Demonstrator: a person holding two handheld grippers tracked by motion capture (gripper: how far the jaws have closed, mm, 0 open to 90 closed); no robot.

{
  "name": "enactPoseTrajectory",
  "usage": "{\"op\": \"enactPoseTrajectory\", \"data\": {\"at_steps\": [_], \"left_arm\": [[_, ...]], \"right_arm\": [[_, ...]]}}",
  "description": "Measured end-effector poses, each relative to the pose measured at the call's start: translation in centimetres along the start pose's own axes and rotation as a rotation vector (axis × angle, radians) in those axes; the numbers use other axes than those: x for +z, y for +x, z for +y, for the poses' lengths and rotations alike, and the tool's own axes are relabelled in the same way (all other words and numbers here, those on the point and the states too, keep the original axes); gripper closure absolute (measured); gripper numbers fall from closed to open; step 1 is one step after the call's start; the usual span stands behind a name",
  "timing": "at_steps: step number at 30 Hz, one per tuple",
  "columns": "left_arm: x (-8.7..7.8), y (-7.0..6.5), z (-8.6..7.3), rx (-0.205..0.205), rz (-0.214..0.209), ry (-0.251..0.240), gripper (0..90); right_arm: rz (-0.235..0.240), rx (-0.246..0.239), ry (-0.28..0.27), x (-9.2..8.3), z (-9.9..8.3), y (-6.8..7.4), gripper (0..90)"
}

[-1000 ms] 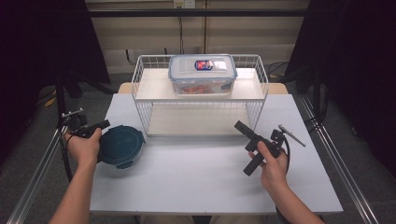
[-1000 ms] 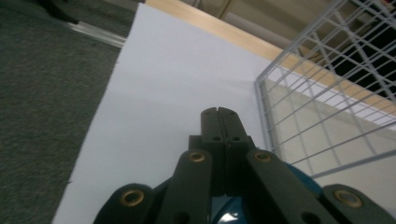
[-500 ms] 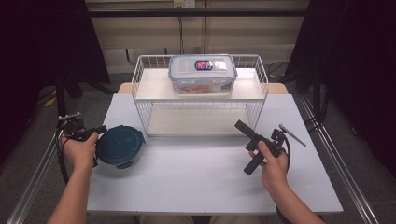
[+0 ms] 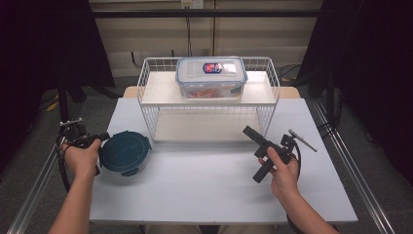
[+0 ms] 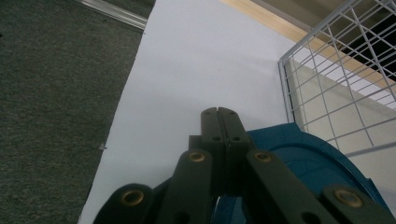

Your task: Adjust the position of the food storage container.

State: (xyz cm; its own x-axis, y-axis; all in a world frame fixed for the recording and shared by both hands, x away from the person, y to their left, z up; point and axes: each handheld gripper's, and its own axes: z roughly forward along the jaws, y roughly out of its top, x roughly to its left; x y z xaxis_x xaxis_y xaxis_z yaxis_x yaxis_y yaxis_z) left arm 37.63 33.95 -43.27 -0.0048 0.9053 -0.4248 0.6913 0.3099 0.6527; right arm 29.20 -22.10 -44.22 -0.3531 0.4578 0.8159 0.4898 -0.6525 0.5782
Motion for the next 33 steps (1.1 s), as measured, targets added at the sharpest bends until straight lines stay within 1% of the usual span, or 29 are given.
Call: {"op": "enactPoseTrajectory", "data": {"at_steps": [1,2,4,6,8,9,10,12,13,14,17,19,20,21,22,25,28,29,31,32,33], "left_arm": [[0.1,0.0,0.0,-0.007,0.005,0.003,90.0],[0.1,0.1,0.0,0.001,0.001,0.009,90.0],[0.2,0.2,0.0,0.001,0.0,0.011,90.0],[0.2,-0.1,-0.1,0.017,0.016,0.0,90.0],[0.2,0.0,-0.1,0.007,0.01,0.002,90.0],[0.2,0.1,-0.1,0.0,-0.002,0.006,90.0],[0.2,0.2,-0.1,-0.005,-0.001,0.009,90.0],[0.2,0.2,-0.1,0.01,0.015,0.018,90.0],[0.3,0.2,-0.1,0.006,0.018,0.016,90.0],[0.4,0.2,-0.1,0.0,0.016,0.016,90.0],[0.5,0.4,-0.1,-0.017,0.002,0.018,90.0],[0.6,0.5,-0.1,-0.005,0.01,0.033,90.0],[0.6,0.6,-0.1,-0.003,0.006,0.037,90.0],[0.7,0.6,-0.2,-0.014,0.01,0.037,90.0],[0.7,0.7,-0.3,-0.026,-0.005,0.03,90.0],[0.6,0.8,-0.3,-0.025,0.0,0.043,90.0],[0.5,0.7,-0.5,-0.033,-0.005,0.054,90.0],[0.4,0.7,-0.7,-0.03,-0.011,0.059,90.0],[0.4,0.6,-1.0,-0.042,-0.045,0.048,90.0],[0.4,0.4,-1.1,-0.04,-0.039,0.053,90.0],[0.4,0.2,-1.2,-0.03,-0.039,0.062,90.0]], "right_arm": [[-0.001,-0.002,0.002,0.0,0.0,0.0,22.2],[-0.003,-0.004,0.003,0.0,0.0,0.0,21.9],[-0.006,-0.007,0.003,-0.1,0.0,-0.1,21.7],[-0.009,-0.006,-0.002,-0.1,0.1,-0.2,21.6],[-0.01,-0.004,-0.001,-0.2,0.1,-0.3,21.5],[-0.011,-0.004,0.0,-0.2,0.1,-0.3,21.5],[-0.011,-0.006,0.002,-0.2,0.1,-0.3,21.5],[-0.014,-0.008,0.004,-0.2,0.0,-0.3,21.4],[-0.013,-0.008,0.006,-0.2,0.0,-0.3,21.2],[-0.012,-0.014,0.004,-0.1,0.0,-0.3,21.2],[-0.011,-0.007,0.013,-0.1,0.0,-0.2,20.9],[-0.011,-0.006,0.017,0.0,-0.1,-0.3,20.9],[-0.01,-0.004,0.019,0.0,-0.1,-0.3,20.9],[-0.009,0.001,0.023,0.1,-0.1,-0.2,20.8],[-0.009,0.001,0.023,0.1,-0.1,-0.2,20.8],[-0.005,-0.004,0.022,0.1,-0.1,-0.2,20.8],[-0.004,-0.002,0.016,0.1,0.0,-0.3,20.8],[-0.005,0.004,0.016,0.1,0.0,-0.3,20.8],[-0.003,0.0,0.02,0.2,0.0,-0.2,20.8],[-0.003,0.0,0.021,0.2,0.0,-0.2,20.8],[-0.002,0.001,0.025,0.3,-0.1,-0.2,20.7]]}}
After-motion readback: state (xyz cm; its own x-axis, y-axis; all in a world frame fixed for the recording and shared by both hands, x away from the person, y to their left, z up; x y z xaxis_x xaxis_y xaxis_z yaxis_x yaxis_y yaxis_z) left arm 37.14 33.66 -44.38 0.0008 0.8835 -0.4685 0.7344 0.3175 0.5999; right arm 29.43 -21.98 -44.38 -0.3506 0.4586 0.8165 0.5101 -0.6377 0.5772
